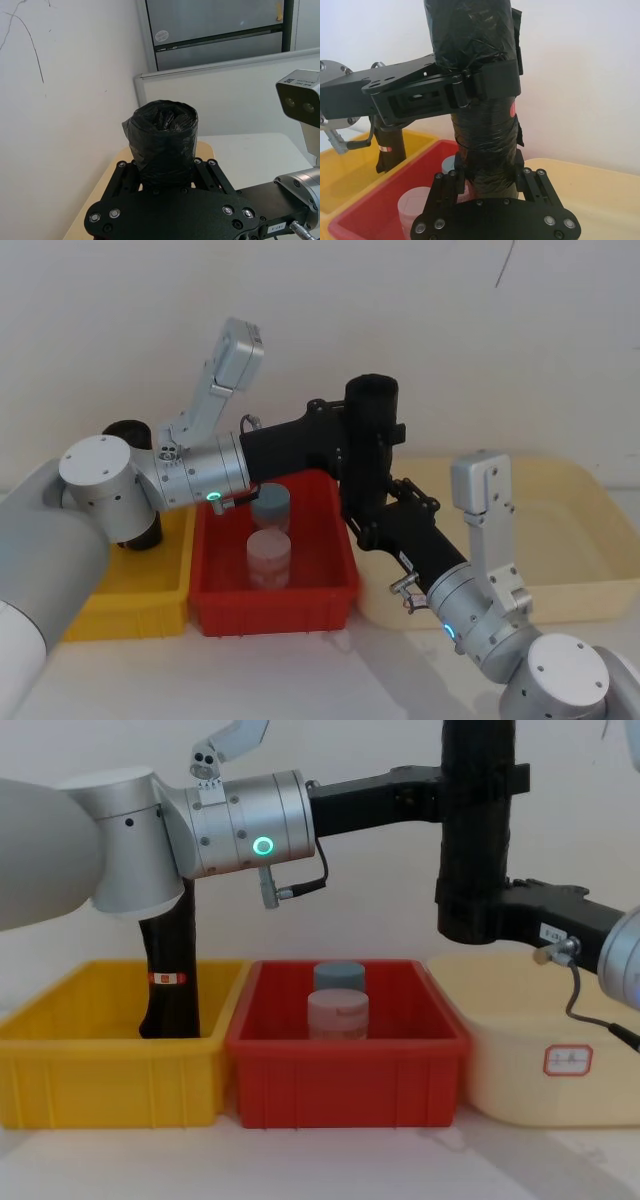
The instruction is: Pick up the garbage bag with the one hand and transfer it to the other hand.
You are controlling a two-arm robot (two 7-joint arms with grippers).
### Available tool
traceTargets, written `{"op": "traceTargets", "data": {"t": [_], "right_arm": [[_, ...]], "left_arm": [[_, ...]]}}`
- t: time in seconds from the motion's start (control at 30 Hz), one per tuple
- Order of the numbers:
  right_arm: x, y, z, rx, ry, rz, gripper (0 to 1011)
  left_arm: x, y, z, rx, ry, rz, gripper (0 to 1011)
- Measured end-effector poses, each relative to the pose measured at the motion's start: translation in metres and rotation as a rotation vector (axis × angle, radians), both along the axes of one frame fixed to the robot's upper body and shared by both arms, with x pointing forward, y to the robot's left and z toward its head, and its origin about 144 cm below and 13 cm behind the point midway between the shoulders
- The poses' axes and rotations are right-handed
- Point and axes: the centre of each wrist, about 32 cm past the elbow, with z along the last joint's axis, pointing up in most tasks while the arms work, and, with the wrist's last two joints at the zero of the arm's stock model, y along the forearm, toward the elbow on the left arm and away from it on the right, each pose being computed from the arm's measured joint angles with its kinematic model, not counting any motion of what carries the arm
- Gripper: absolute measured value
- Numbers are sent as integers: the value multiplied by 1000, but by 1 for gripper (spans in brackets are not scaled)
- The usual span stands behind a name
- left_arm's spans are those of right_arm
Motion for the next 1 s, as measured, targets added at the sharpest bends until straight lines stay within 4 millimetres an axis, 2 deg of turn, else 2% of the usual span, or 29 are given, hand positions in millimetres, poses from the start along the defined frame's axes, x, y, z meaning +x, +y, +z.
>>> {"op": "traceTargets", "data": {"t": [0.27,0.37,0.47,0.6,0.63,0.7,0.73,0.8,1.0], "right_arm": [[1,0,1,5,-3,-5,529],[1,-1,2,8,-6,-8,529],[1,-1,2,10,-10,-11,529],[1,-1,3,12,-12,-14,529],[1,-1,3,13,-13,-15,529],[1,-2,3,14,-15,-18,528],[1,-2,3,15,-15,-20,528],[2,-3,4,16,-16,-26,529],[2,-7,5,22,-18,-44,528]], "left_arm": [[0,0,0,0,0,0,389],[0,0,0,0,0,0,418],[0,0,0,0,0,0,545],[0,0,0,0,0,0,611],[0,0,0,0,0,0,677],[0,0,0,0,0,0,717],[0,0,0,0,0,0,774],[0,0,0,0,0,0,801],[0,0,0,0,0,0,990]]}}
